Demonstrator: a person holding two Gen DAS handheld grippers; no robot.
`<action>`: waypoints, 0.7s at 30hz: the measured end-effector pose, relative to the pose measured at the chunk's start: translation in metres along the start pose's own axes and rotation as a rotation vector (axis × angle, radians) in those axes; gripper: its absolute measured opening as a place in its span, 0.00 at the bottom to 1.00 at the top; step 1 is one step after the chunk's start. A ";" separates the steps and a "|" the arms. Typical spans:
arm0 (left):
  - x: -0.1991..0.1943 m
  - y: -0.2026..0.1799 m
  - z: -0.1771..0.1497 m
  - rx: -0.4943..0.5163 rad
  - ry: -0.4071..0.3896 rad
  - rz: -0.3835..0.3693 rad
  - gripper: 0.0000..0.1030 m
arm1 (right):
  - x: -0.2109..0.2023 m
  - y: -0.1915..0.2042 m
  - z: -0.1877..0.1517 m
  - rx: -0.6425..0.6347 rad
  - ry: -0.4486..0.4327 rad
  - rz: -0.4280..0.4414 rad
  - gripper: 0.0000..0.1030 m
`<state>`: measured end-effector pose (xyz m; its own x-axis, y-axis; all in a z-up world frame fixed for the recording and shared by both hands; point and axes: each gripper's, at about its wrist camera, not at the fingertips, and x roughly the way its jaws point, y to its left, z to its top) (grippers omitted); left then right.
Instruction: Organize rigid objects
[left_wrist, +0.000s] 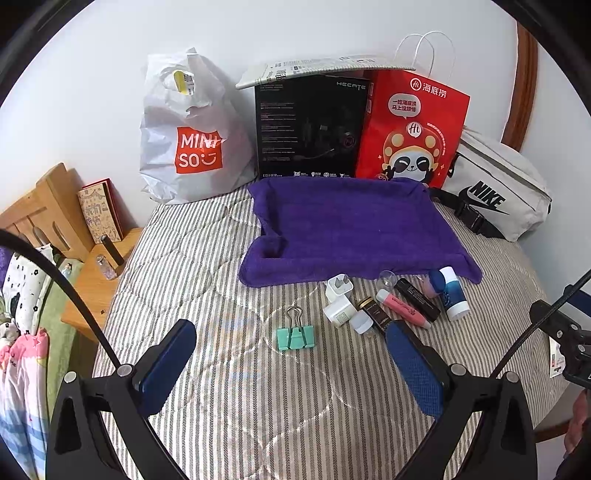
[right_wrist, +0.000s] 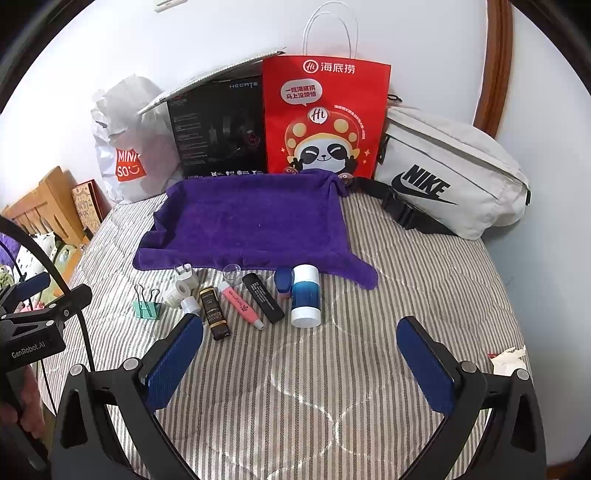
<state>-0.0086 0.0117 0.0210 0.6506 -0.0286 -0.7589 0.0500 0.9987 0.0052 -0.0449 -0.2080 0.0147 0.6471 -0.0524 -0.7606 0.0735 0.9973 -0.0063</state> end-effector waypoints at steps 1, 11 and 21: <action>0.000 0.000 0.000 0.000 0.001 0.000 1.00 | 0.000 0.000 0.000 -0.001 -0.001 0.001 1.00; 0.005 0.003 -0.001 -0.005 0.008 0.003 1.00 | 0.004 0.000 0.000 -0.006 0.001 0.004 1.00; 0.023 0.000 -0.005 -0.002 0.029 0.010 1.00 | 0.019 0.000 0.000 -0.021 -0.001 0.035 1.00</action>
<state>0.0025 0.0114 -0.0002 0.6286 -0.0176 -0.7775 0.0424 0.9990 0.0117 -0.0329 -0.2093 0.0007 0.6499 -0.0178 -0.7598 0.0350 0.9994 0.0064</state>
